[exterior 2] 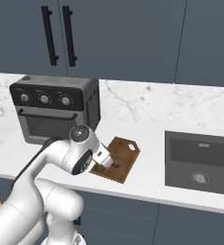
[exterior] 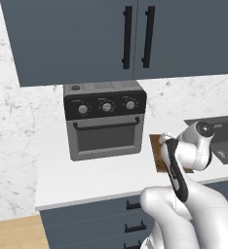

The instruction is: Pick up the sponge from the counter and clean the cutting board by briefly scrubbing or pressing down on the cutting board. Once finished, release the sponge.

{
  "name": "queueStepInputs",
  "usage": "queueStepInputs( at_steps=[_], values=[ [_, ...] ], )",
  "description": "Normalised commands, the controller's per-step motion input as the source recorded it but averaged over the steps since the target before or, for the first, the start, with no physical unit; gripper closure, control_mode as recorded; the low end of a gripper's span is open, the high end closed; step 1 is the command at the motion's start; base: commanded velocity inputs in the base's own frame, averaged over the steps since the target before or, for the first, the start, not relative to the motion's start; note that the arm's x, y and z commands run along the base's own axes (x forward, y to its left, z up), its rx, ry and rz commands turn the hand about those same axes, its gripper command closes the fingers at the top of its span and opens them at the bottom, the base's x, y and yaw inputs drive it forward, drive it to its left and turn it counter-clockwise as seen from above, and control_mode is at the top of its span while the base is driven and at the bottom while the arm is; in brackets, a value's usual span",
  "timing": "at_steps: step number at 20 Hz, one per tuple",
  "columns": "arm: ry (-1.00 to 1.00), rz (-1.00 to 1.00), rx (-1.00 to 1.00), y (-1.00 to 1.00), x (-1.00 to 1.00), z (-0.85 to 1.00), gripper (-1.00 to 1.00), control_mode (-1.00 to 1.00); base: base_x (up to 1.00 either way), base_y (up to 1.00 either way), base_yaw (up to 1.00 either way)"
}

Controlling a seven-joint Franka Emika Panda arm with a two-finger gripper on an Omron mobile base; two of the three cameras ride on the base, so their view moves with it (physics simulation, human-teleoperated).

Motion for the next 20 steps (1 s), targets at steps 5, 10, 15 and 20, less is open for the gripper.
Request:
queueStepInputs(
  at_steps=[5,10,15,20],
  values=[
    [-0.16,0.00,-0.27,0.10,0.09,-0.35,1.00,-1.00,0.00,0.00,0.00],
    [-0.08,0.00,-0.25,0.06,0.06,-0.48,1.00,-1.00,0.00,0.00,0.00],
    [0.01,0.00,-0.15,0.01,-0.05,-0.74,1.00,-1.00,0.00,0.00,0.00],
    [0.08,0.00,-0.01,0.00,-0.05,-0.45,1.00,-1.00,0.00,0.00,0.00]
  ],
)
